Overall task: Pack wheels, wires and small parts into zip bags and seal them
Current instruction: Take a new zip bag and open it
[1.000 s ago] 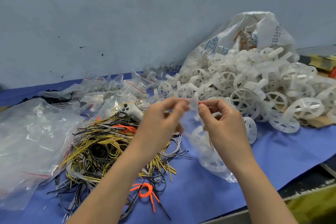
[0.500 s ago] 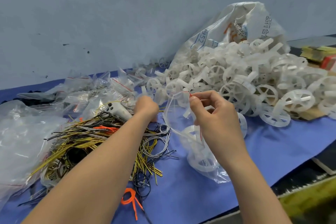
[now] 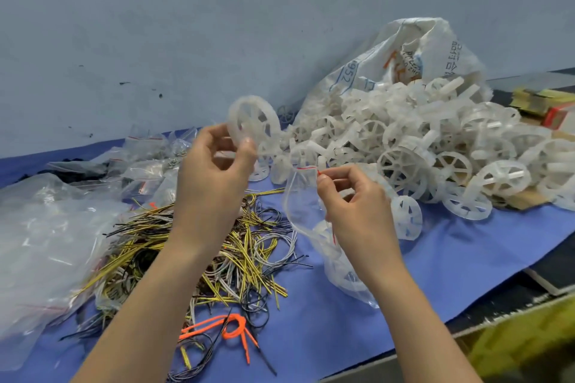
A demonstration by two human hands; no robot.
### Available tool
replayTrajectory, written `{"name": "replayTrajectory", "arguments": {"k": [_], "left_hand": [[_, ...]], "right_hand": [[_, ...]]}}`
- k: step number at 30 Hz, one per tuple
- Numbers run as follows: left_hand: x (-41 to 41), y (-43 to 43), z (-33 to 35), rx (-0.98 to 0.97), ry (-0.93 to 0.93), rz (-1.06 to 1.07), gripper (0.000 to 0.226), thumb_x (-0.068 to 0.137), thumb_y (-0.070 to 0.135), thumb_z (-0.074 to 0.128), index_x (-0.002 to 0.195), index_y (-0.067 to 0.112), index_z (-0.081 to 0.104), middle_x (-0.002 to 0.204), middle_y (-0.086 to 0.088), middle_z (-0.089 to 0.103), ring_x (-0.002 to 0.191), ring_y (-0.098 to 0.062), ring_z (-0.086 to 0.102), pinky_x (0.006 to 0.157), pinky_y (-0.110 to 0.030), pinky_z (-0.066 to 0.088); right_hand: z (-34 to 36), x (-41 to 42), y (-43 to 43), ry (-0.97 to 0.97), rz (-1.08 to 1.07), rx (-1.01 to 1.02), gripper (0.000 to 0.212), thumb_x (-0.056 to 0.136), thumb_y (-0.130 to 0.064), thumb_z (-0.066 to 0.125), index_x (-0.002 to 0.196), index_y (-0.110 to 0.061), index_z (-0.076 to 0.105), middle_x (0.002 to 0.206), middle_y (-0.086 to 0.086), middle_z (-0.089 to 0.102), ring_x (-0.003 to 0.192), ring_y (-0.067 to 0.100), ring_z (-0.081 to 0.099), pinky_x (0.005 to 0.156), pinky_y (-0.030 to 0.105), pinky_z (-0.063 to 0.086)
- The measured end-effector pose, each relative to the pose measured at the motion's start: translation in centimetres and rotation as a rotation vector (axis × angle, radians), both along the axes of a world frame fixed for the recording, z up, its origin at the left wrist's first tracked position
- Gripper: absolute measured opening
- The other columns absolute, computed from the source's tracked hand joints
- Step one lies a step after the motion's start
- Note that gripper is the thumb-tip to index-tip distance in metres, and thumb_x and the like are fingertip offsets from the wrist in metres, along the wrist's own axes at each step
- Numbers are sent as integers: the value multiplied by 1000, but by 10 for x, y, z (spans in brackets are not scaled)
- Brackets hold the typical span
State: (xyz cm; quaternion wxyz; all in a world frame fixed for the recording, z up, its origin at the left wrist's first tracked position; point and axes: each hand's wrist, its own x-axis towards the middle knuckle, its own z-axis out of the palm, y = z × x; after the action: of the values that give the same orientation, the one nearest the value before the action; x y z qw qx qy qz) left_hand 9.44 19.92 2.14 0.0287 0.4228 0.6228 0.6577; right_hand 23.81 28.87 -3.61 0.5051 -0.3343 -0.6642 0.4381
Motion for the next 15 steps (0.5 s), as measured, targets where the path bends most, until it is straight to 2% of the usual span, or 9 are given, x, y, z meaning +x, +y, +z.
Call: {"name": "replayTrajectory", "arguments": {"k": [2,3,5,7,8,9,10,12,15], "left_hand": [[-1,-14,14,-21,185,136,9,93,40,62,98,42,54,88,22,65,75,1,65,50,-13,48],[-4,-17,19,-35,192,159,9,92,41,62,96,42,54,87,22,65,75,1,65,52,-15,49],[-10,-19,21,-66,83,114,9,92,39,63,98,36,58,85,14,69,73,-5,68,56,-24,54],[-11,-18,18,-116,-80,-44,11,93,33,64,102,29,63,85,6,72,73,-11,71,63,-41,61],[-9,-18,17,-152,-129,-131,13,93,32,65,104,27,65,85,4,73,73,-14,71,68,-49,60],[-6,-17,15,-194,-131,-202,14,92,32,65,105,26,66,84,5,74,71,-14,70,69,-50,58],[-3,-15,12,-233,-86,-247,14,91,33,66,104,26,67,82,8,74,67,-10,68,67,-43,58],[2,-10,4,-283,62,-271,10,90,35,67,98,30,66,77,16,70,58,-1,62,56,-19,51],[12,-4,-8,-383,283,-256,14,90,38,65,103,32,65,81,15,67,55,2,56,53,-9,39]], "right_hand": [[-1,-1,0,-6,-1,-1,11,95,-34,63,84,-31,65,75,-19,65,48,9,58,44,21,42],[-1,-1,0,-1,4,-6,11,95,-33,63,84,-31,65,75,-18,65,47,10,58,42,21,41],[-1,0,0,-1,6,-14,10,95,-33,63,85,-31,65,75,-18,64,45,12,58,39,21,39],[0,1,1,12,5,-25,10,94,-31,64,85,-31,66,74,-17,63,46,13,57,39,21,39],[0,1,2,24,5,-34,10,94,-31,64,84,-30,67,73,-17,63,47,14,57,40,22,40],[0,1,3,32,2,-43,9,93,-31,65,84,-30,67,74,-16,64,50,14,57,43,25,42],[0,0,4,37,-2,-51,9,93,-32,65,84,-31,67,74,-15,64,53,15,58,47,28,44],[0,0,4,64,-4,-68,9,93,-32,65,85,-29,69,75,-13,66,55,14,57,54,33,45],[1,0,3,105,3,-97,9,93,-31,65,87,-25,70,75,-8,67,51,11,56,55,34,46]]}}
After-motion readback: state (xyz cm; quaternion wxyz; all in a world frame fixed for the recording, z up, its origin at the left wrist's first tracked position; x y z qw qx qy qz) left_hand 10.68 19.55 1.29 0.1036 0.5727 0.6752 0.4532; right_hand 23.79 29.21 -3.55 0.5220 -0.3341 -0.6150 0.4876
